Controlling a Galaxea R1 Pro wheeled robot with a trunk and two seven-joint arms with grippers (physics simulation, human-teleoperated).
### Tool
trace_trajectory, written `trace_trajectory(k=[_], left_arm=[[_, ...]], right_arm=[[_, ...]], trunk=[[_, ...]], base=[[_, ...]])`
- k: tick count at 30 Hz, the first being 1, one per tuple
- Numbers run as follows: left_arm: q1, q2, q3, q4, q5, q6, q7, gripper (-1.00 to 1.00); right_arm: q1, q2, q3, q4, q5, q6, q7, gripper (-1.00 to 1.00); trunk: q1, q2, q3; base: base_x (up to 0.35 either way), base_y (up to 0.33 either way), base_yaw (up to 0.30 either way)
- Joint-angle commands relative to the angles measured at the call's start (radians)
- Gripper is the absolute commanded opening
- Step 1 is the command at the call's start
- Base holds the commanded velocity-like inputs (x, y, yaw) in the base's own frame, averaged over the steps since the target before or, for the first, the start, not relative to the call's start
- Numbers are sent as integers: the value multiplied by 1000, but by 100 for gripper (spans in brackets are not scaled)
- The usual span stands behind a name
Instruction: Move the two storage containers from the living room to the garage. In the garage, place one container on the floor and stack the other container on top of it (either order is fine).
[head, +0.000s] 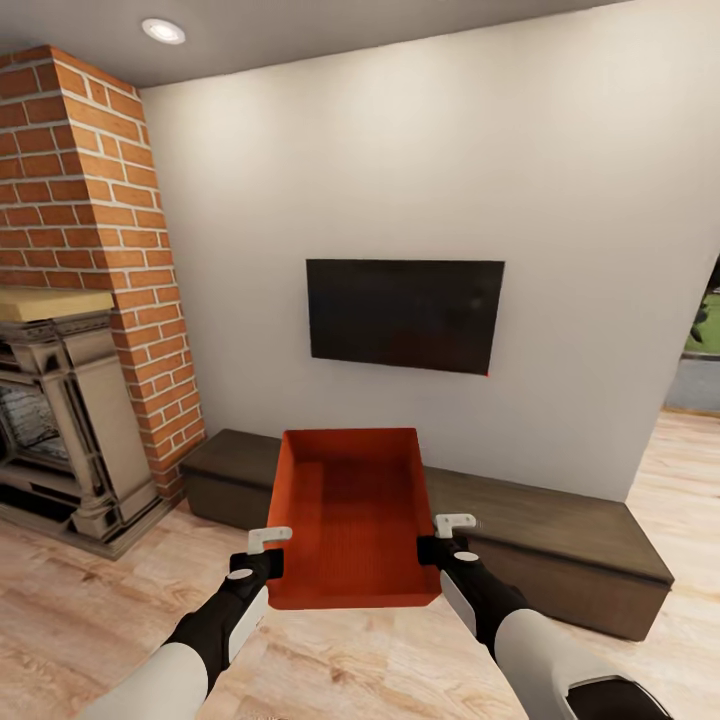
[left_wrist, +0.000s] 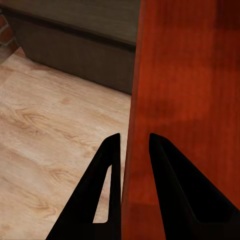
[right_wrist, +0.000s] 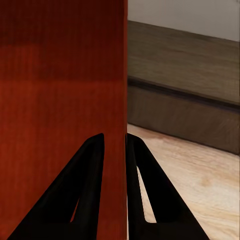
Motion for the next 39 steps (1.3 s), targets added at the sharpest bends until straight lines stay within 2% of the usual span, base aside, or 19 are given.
trace_trajectory(k=[1,39], left_arm=[[0,15,52,1,12,7,15,-100],[0,14,52,5,12,7,15,-100]], right_arm=[[0,-2,4,-6,9,1,-5,-100],[-1,-1,5,-5,9,1,-7,-100]], trunk=[[0,-1,0],[0,-1,13]], base=[[0,0,246],[0,0,263]])
